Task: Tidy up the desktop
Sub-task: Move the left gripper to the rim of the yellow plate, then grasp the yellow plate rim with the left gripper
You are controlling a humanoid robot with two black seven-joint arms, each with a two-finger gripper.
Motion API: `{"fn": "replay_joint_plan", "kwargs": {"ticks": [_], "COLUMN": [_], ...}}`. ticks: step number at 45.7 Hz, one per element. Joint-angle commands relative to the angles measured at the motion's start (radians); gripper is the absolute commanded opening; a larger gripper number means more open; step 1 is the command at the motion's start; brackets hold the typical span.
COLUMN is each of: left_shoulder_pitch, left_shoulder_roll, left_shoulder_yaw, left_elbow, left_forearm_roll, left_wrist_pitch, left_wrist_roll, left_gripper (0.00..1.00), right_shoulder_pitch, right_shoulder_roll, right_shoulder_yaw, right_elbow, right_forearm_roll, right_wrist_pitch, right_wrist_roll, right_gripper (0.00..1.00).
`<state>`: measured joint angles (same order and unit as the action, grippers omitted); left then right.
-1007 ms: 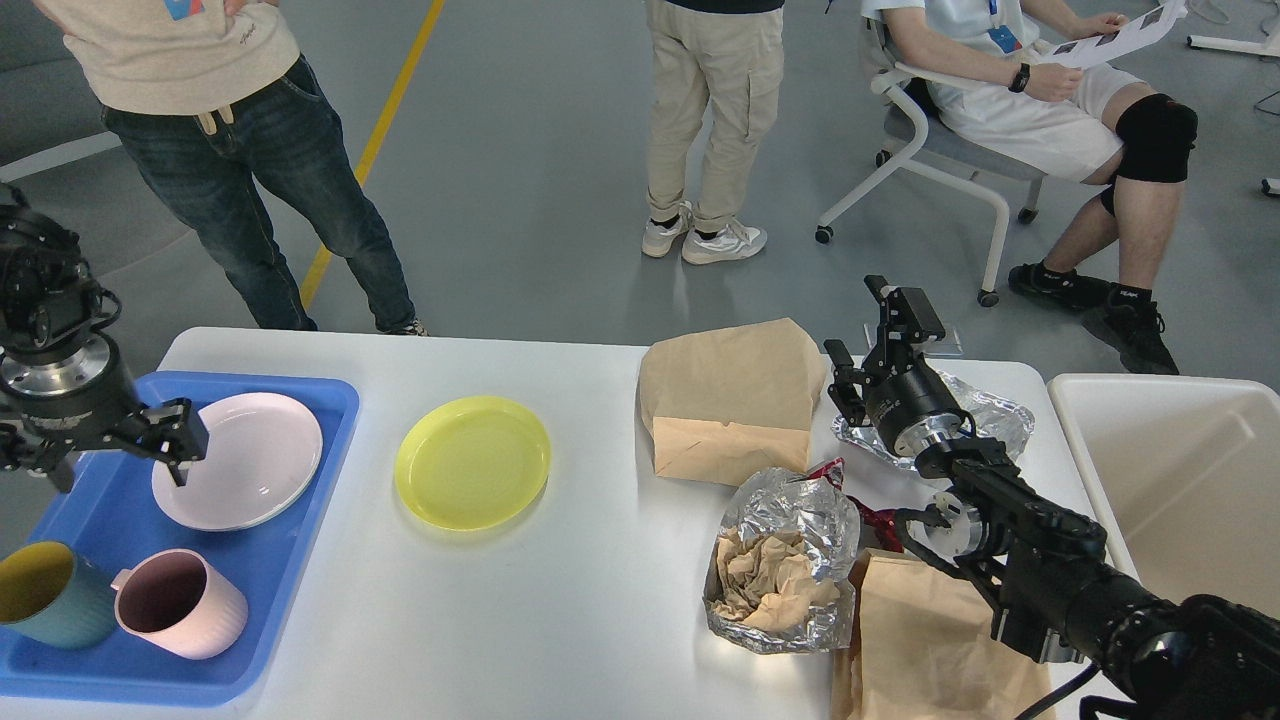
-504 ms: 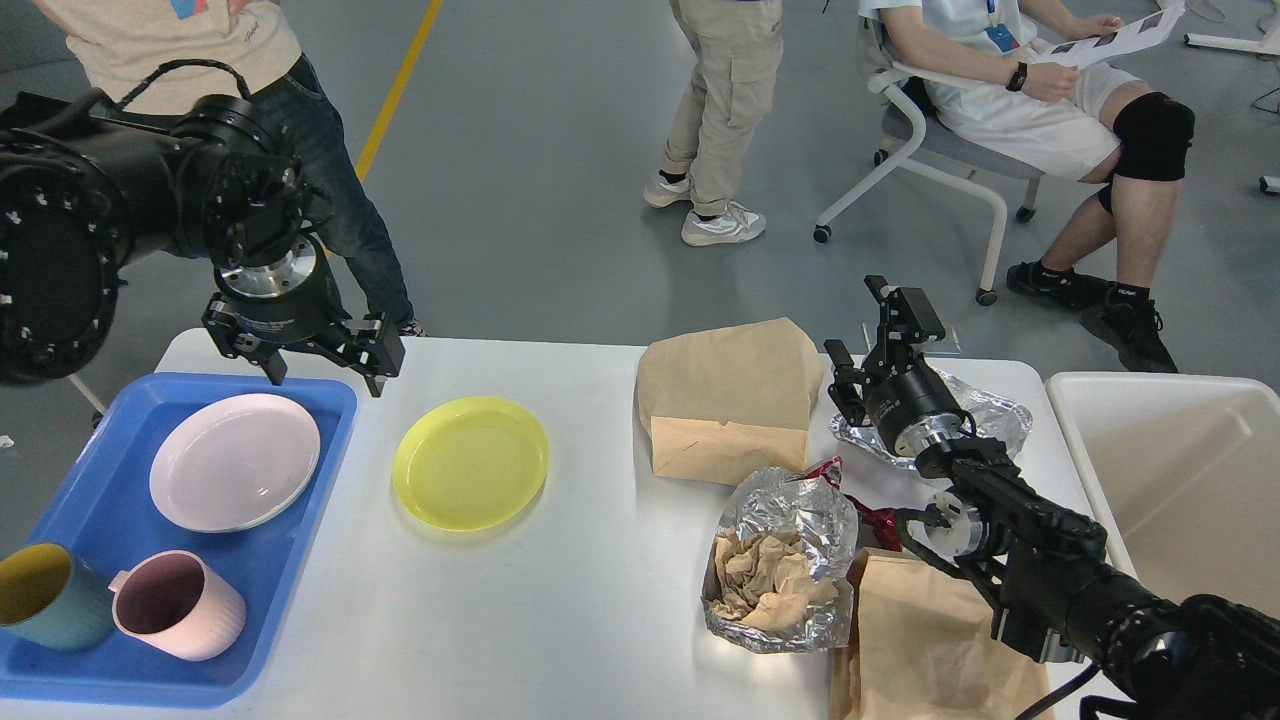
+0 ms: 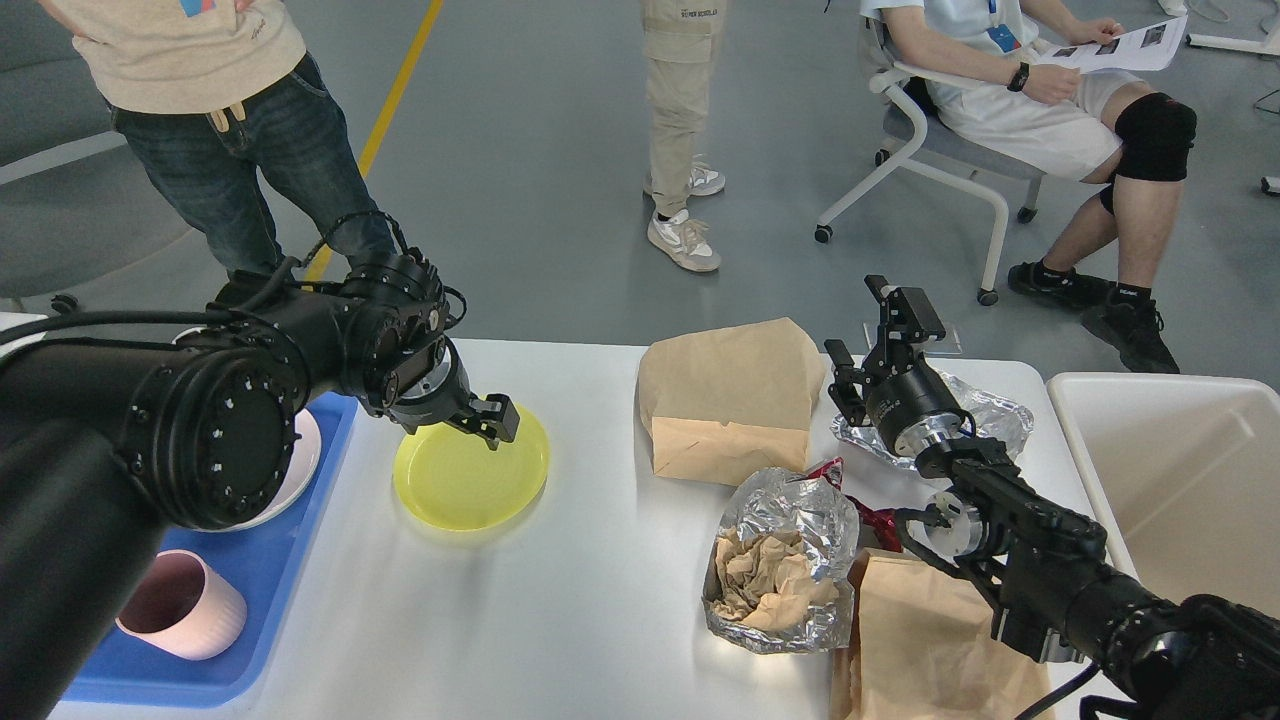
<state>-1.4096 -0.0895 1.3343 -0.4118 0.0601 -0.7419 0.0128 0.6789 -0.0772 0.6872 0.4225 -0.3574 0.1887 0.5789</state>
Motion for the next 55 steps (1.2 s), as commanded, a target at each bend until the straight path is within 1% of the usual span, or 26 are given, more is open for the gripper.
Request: {"fn": "replay_joint_plan", "kwargs": {"ticks": [1,5,10,18,29,39,47,55], "left_shoulder_pitch": [0.083,0.103,0.129,0.196,0.239,0.304,0.325,0.325], "left_shoulder_roll": [-0.001,0.014,0.025,0.039,0.045,0.042,0.042,0.04], "left_shoulder_yaw": [-0.063,-0.099,-0.129,-0.161,-0.19,-0.221,-0.254,-0.274], "left_elbow": [0.062,0.065,0.067,0.12,0.137,0.191,0.197,0.196], "left_forearm_roll": [0.001,0.0,0.0,0.0,0.0,0.0,0.0,0.001], "left_wrist_pitch": [0.018,0.032,0.035,0.072,0.079,0.108,0.147,0.13], "left_wrist_roll": [0.111,0.162,0.196,0.2,0.2,0.202,0.2,0.2], "left_gripper": [0.95,0.95,0.95,0.95,0.95,0.95,0.92,0.84], "right_shoulder_pitch": [0.001,0.001,-0.001,-0.001,0.001,0.001,-0.001,-0.001], "right_shoulder_roll": [0.0,0.0,0.0,0.0,0.0,0.0,0.0,0.0], "right_shoulder_yaw": [0.0,0.0,0.0,0.0,0.0,0.0,0.0,0.0], "right_elbow": [-0.001,-0.001,-0.001,0.001,-0.001,0.001,0.001,-0.001], "right_forearm_roll": [0.0,0.0,0.0,0.0,0.0,0.0,0.0,0.0], "right_wrist_pitch": [0.0,0.0,0.0,0.0,0.0,0.0,0.0,0.0], "right_wrist_roll": [-0.001,-0.001,-0.001,-0.001,-0.001,-0.001,0.001,-0.001], "right_gripper": [1.0,1.0,1.0,1.0,1.0,1.0,1.0,1.0]}}
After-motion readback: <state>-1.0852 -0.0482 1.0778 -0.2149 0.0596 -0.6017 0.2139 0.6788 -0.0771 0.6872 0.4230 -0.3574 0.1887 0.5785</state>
